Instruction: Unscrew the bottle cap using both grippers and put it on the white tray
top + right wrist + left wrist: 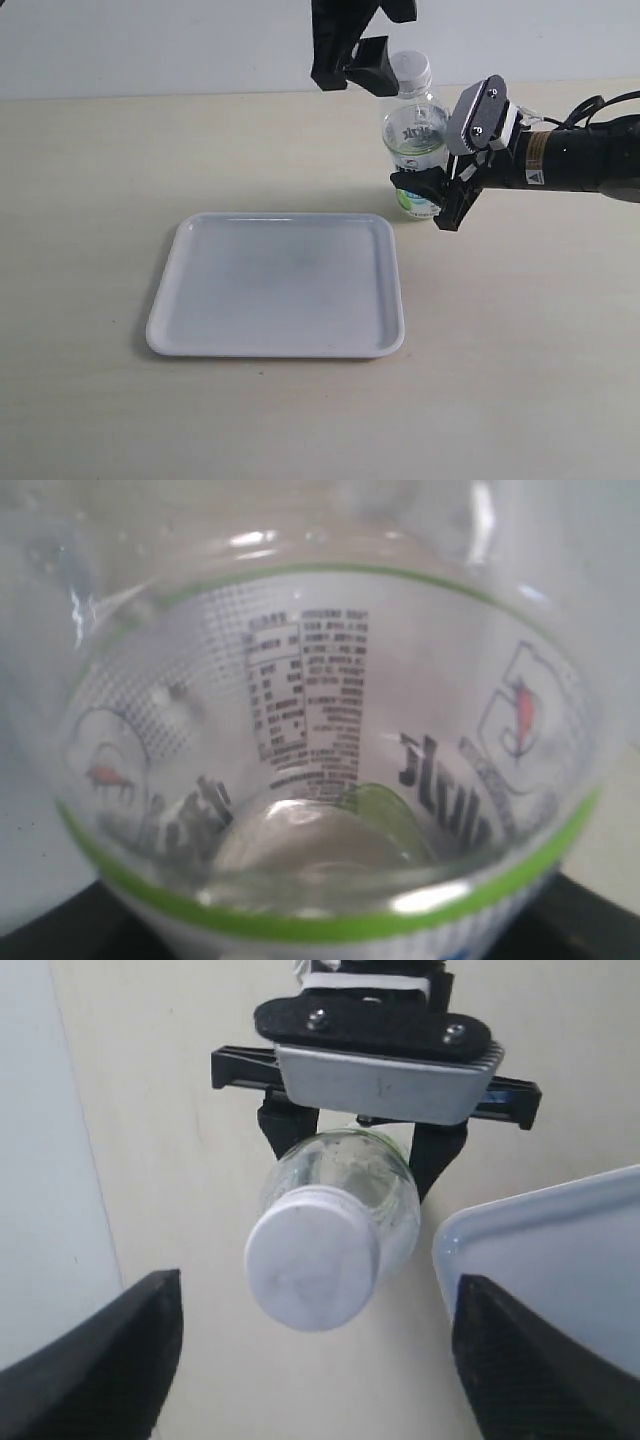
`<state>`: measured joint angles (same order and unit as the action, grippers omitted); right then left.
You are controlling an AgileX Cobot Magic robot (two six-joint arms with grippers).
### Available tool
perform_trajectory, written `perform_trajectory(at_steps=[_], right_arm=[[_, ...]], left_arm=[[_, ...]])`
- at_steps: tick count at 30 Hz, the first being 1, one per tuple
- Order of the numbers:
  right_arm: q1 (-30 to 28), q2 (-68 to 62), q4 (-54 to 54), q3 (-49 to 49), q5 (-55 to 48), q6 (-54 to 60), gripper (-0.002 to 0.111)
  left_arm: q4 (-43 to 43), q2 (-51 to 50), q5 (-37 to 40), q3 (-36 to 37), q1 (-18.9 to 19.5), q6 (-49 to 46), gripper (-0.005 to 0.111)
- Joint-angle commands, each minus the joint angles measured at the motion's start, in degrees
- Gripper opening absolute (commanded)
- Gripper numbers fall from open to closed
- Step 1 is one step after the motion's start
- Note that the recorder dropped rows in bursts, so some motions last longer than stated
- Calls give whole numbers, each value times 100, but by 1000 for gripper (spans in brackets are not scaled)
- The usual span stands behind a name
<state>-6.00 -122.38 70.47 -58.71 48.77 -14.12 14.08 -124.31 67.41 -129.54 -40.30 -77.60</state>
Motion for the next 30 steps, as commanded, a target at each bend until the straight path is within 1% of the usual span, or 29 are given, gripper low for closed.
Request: perform_trajectory(at_steps=[1,9,15,21,30], right_arm=[[-1,-20,376,52,-411,-15,0],[-1,24,550,52,-486,-59,0],[-1,187,775,52,-679,-206,0],[-1,213,874,52,-692,-270,0],[-1,237,911,52,-692,-411,0]], left_arm=[[201,59,255,14,-40,-987,73],[161,59,255,14,-40,-1800,73],[131,59,-74,14,-40,-1824,70],[114,24,-64,14,-40,-1841,70],[-60,-240,-74,14,-194,-1901,70]])
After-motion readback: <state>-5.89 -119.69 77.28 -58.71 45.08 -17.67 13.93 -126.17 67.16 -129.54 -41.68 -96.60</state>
